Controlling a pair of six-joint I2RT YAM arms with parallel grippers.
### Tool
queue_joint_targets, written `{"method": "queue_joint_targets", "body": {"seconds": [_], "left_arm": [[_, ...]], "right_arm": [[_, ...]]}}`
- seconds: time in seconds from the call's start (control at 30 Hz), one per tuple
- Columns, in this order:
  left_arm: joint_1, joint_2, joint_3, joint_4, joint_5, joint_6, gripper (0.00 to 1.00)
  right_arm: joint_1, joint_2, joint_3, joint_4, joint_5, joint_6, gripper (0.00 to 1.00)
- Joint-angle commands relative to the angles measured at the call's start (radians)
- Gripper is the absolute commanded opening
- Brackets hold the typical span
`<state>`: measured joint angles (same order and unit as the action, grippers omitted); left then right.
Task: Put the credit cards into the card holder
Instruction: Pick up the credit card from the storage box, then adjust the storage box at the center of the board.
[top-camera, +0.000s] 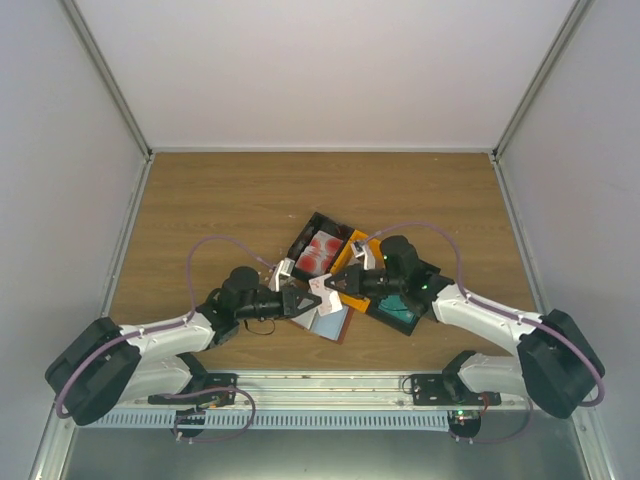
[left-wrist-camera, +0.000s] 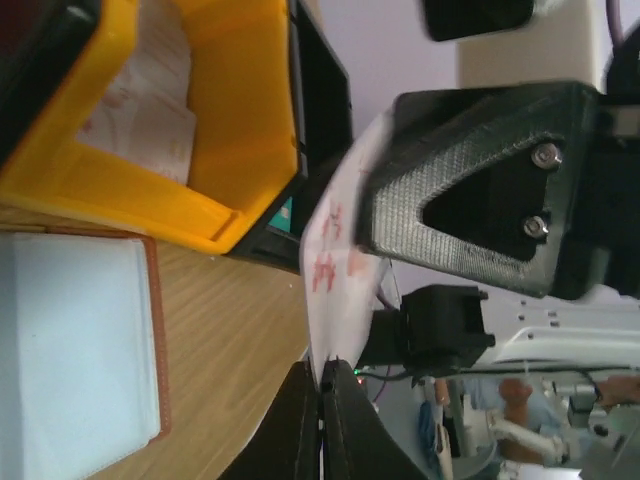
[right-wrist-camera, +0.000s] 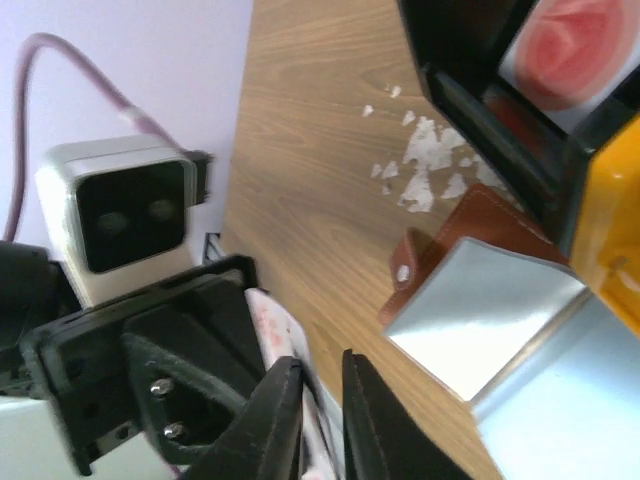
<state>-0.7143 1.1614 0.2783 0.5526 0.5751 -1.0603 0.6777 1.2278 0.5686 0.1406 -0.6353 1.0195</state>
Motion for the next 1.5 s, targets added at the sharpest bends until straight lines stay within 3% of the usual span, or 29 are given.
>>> {"method": "queue_joint_targets", "body": {"seconds": [0.0, 0.07, 0.13, 0.23, 0.47, 0.7, 1.07, 1.2, 1.47], "left_arm": [[0.012, -0.011, 0.007, -0.014, -0.024, 0.043, 0.00], [0.013, -0.021, 0.021, -0.125, -0.050, 0.098, 0.00], [0.015, -0.030, 0.050, -0.269, -0.084, 0.173, 0.00], [0.015, -0.038, 0.095, -0.477, -0.130, 0.262, 0.00], [0.027, -0.021, 0.181, -0.669, -0.110, 0.368, 0.00], [0.045, 0.060, 0.254, -0.758, -0.103, 0.428, 0.00], [0.052, 0.131, 0.288, -0.750, -0.090, 0.449, 0.00], [0.053, 0.123, 0.294, -0.761, -0.094, 0.446, 0.00], [0.053, 0.156, 0.281, -0.754, -0.030, 0.440, 0.00]], "right_arm": [[0.015, -0.006, 0.053, -0.146, 0.024, -0.090, 0.24], [0.018, -0.011, 0.082, -0.262, 0.095, -0.137, 0.39], [0.030, -0.004, 0.107, -0.377, 0.187, -0.181, 0.45], [0.074, 0.030, 0.131, -0.519, 0.294, -0.213, 0.47], [0.167, 0.127, 0.166, -0.679, 0.419, -0.236, 0.45], [0.158, 0.249, 0.250, -0.745, 0.581, -0.261, 0.45], [0.050, 0.345, 0.341, -0.708, 0.750, -0.359, 0.48], [0.054, 0.358, 0.360, -0.691, 0.738, -0.393, 0.49], [0.185, 0.281, 0.293, -0.749, 0.641, -0.359, 0.51]]}}
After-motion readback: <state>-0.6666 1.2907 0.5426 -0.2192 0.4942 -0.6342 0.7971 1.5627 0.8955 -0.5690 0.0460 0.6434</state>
